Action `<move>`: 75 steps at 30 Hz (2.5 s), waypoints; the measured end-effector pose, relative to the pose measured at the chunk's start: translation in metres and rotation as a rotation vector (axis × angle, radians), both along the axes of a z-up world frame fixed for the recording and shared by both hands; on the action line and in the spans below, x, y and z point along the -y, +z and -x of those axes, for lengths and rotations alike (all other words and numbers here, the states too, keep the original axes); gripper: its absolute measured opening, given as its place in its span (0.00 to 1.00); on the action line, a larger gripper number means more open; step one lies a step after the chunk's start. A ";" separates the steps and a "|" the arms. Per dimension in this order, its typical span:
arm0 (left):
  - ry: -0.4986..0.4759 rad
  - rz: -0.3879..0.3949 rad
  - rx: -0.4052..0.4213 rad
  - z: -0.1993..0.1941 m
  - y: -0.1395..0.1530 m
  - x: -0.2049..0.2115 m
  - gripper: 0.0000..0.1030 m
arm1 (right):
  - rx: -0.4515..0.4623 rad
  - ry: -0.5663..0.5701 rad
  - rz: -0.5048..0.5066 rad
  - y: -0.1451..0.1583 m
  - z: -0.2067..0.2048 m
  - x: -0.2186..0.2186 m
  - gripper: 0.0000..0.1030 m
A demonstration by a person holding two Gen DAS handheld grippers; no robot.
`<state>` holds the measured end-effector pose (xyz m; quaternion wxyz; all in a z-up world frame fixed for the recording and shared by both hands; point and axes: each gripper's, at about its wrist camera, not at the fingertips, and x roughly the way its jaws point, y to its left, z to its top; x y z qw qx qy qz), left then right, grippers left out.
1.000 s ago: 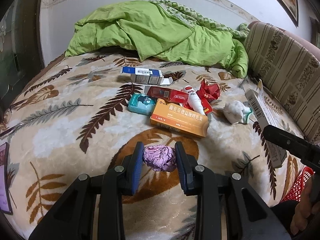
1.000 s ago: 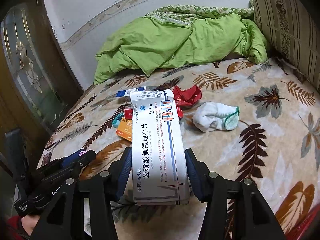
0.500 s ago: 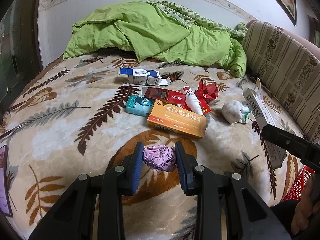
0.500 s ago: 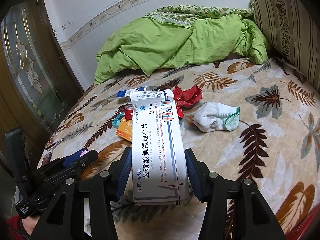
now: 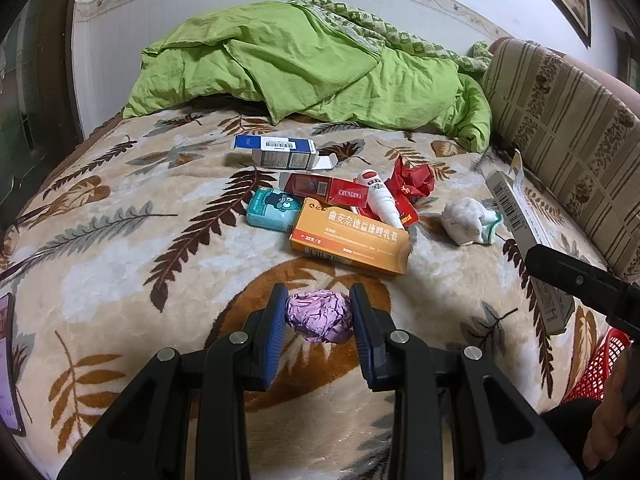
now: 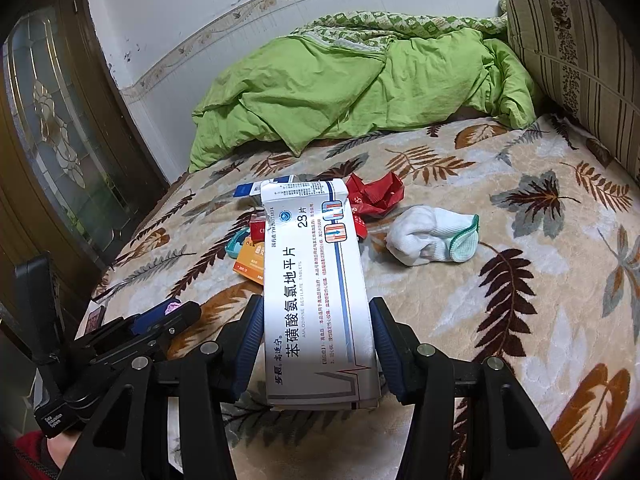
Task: Collect trash
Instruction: 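Lift the pink ball and white medicine box off the bed, then release the pink ball and white box into the red wastebasket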
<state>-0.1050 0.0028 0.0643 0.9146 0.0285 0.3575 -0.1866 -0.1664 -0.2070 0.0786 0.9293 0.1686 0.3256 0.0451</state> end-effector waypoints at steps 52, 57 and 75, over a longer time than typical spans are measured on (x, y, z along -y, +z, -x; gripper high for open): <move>-0.003 0.002 -0.006 0.002 -0.001 0.004 0.29 | 0.010 -0.011 -0.052 0.005 0.010 0.008 0.55; -0.031 0.033 -0.017 0.008 0.002 0.004 0.29 | -0.003 0.007 -0.084 0.006 0.028 0.010 0.55; -0.507 0.102 -0.040 0.107 0.047 0.129 0.29 | -0.019 -0.267 -0.145 0.022 0.176 0.114 0.55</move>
